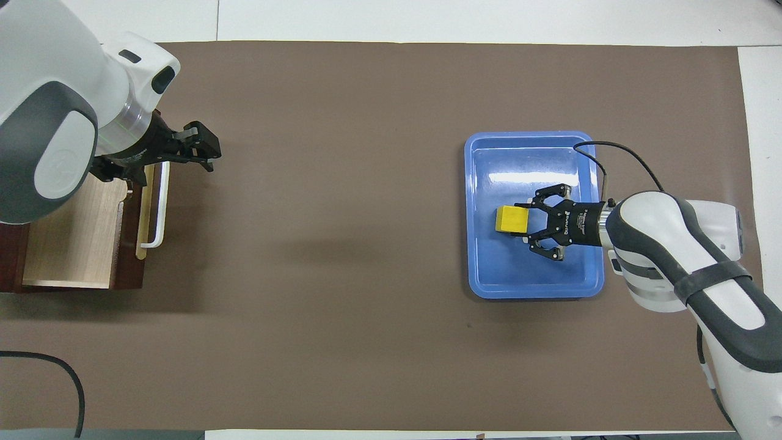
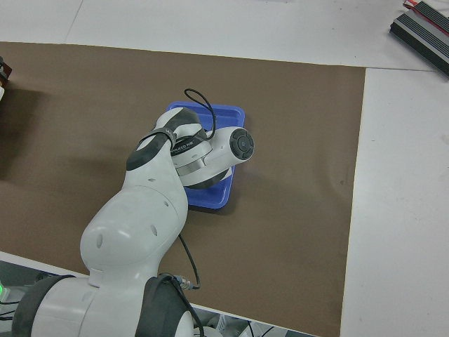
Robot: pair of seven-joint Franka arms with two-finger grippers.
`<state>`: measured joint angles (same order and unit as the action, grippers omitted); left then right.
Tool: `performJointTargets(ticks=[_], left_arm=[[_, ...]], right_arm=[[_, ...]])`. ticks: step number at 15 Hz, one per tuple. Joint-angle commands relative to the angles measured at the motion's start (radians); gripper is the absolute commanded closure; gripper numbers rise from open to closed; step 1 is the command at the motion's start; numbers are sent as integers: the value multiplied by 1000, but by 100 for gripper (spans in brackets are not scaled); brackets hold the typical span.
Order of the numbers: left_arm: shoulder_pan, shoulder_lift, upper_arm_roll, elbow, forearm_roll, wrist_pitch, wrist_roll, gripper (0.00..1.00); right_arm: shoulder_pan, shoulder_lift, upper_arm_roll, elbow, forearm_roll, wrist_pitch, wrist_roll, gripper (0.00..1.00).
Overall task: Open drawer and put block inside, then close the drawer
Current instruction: 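Carry the cube toward the left gripper and grasp it with the left gripper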
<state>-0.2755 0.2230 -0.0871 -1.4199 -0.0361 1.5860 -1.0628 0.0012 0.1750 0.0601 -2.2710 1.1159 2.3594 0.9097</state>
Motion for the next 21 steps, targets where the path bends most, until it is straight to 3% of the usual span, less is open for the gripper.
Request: performJointTargets(ticks=[1,5,8,13,21], left_arm=[[-25,-17,7,-28,-21,64,-365,0],[-43,-31,9,-60,-21,68,-570,0],[-74,-25,9,-94,-15,100,-773,0],[-131,-13,9,-105,43,170,-977,0],[-223,-4,10,-152,94,169,-1105,0]], right_arm=[[25,-17,6,95,-28,-38,119,100],[91,-22,10,305,-149,-170,340,100],[210,-8,10,412,-156,-164,486,100],[443,-2,10,360,-156,14,557,100],[507,100,12,398,-143,26,620,100]])
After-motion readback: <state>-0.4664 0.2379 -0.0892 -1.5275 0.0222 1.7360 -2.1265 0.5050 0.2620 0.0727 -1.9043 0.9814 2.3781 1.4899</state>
